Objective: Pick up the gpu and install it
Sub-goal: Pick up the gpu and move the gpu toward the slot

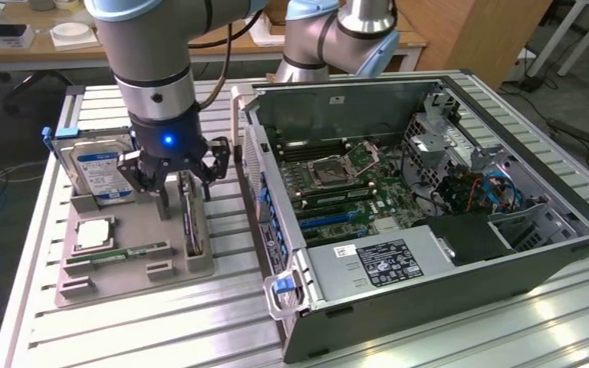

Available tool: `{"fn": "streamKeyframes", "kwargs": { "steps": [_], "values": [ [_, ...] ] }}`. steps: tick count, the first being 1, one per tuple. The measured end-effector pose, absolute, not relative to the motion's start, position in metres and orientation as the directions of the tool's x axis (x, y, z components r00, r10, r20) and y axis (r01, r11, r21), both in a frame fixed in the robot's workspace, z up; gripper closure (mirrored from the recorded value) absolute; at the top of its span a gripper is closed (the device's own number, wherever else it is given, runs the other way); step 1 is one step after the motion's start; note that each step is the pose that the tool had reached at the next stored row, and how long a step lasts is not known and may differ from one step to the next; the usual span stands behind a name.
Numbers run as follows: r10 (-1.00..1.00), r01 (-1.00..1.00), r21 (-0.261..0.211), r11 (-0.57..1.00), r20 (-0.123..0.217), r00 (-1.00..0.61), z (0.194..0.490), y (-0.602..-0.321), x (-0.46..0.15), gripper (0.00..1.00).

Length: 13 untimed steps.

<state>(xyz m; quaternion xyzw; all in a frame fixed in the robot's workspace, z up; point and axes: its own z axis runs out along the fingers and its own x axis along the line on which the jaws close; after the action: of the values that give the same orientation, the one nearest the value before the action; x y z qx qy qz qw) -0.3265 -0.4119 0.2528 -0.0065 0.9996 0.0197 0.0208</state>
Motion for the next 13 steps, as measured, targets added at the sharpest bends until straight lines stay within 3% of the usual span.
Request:
{"fn": "streamKeyframes", "kwargs": {
  "steps": [13],
  "values": [
    [0.023,0.021,0.034,0.999,-0.042,-0.999,0.237,-0.41,-0.328,0.35]
  ]
}}
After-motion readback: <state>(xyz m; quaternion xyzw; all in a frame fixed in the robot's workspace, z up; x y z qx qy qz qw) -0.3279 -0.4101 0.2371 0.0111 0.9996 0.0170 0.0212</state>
